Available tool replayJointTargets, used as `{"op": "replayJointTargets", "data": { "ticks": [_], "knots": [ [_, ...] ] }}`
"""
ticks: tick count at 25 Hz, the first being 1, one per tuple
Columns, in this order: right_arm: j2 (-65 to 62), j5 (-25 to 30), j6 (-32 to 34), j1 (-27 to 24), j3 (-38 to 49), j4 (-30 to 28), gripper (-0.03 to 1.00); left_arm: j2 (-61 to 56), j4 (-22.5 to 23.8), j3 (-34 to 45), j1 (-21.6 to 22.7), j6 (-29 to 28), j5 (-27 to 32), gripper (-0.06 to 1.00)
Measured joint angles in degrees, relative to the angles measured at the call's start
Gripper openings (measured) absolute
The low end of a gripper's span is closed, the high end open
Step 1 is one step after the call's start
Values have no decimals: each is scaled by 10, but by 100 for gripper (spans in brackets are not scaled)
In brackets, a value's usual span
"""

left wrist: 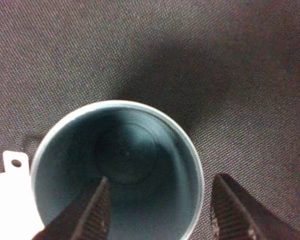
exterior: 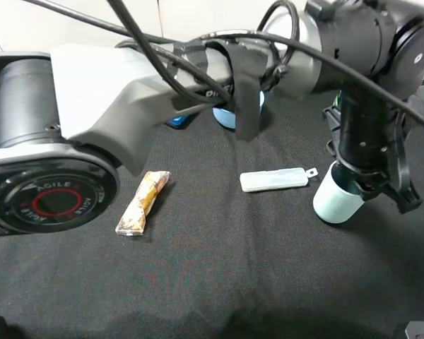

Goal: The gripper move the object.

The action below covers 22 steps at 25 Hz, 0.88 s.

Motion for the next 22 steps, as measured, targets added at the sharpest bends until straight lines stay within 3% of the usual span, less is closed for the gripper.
{"op": "replayJointTargets", "data": {
  "ticks": [12,17,22],
  "knots": [
    [0,0,0,0,0,0,69,0,2,-101,0,-1,85,45],
    [0,0,0,0,0,0,69,0,5,-139,0,-2,90,45],
    [0,0,0,0,0,0,69,0,36,-159,0,-2,91,45]
  ]
}}
